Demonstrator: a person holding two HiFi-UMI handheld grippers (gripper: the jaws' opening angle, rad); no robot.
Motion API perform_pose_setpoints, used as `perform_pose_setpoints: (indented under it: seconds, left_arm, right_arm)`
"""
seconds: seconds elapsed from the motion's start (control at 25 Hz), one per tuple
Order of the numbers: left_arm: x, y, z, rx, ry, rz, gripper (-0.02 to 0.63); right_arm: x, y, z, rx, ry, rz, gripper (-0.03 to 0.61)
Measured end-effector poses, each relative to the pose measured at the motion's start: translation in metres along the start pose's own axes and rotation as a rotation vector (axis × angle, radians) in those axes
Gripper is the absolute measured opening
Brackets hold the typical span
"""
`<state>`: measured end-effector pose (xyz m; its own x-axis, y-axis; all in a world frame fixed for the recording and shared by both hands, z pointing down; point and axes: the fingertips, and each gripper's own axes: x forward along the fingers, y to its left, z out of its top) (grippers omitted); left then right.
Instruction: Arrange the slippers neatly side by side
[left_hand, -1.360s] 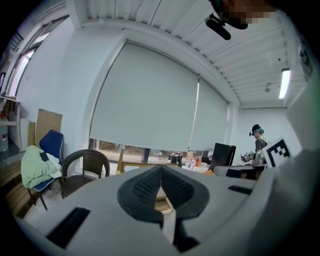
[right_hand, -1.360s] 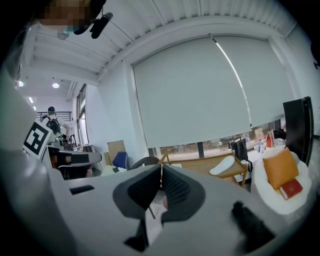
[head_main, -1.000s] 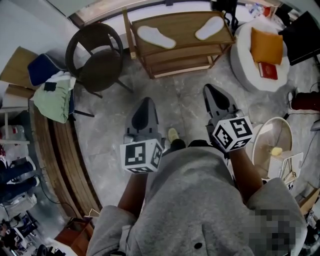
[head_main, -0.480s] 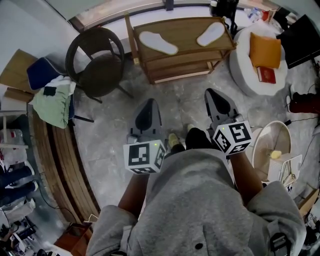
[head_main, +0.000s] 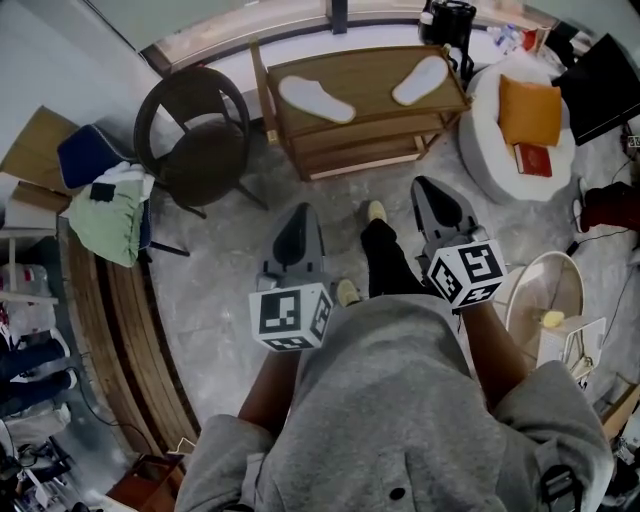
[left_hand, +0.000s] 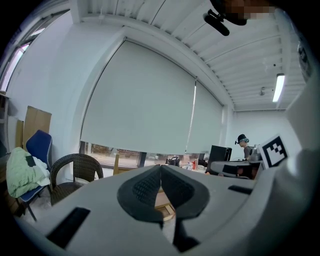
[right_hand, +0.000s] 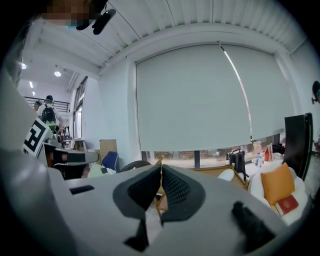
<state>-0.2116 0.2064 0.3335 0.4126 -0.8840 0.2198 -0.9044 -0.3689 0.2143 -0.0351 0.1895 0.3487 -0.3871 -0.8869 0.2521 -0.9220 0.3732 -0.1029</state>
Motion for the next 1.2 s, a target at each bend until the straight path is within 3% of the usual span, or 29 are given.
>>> perform_pose_setpoints:
  seconds: [0.32,0.8,1.2]
  left_arm:
    - [0.053,-0.001,0.003,-0.004,0.010,0.016,0.014]
    - [0.197,-0.002,0.013,-0.004,0.098,0.005,0.014]
    - [0.278,-0.012,0.038,-0.023,0.101,0.056,0.015]
  right_arm:
    - [0.034,-0.049,0.001,0.013,0.002,-0.011,0.025]
    - [0.125,-0.153,0.002,0.075,0.062,-0.045,0.025]
    - [0.179,-0.232,0.015,0.125,0.091,-0.035,0.025]
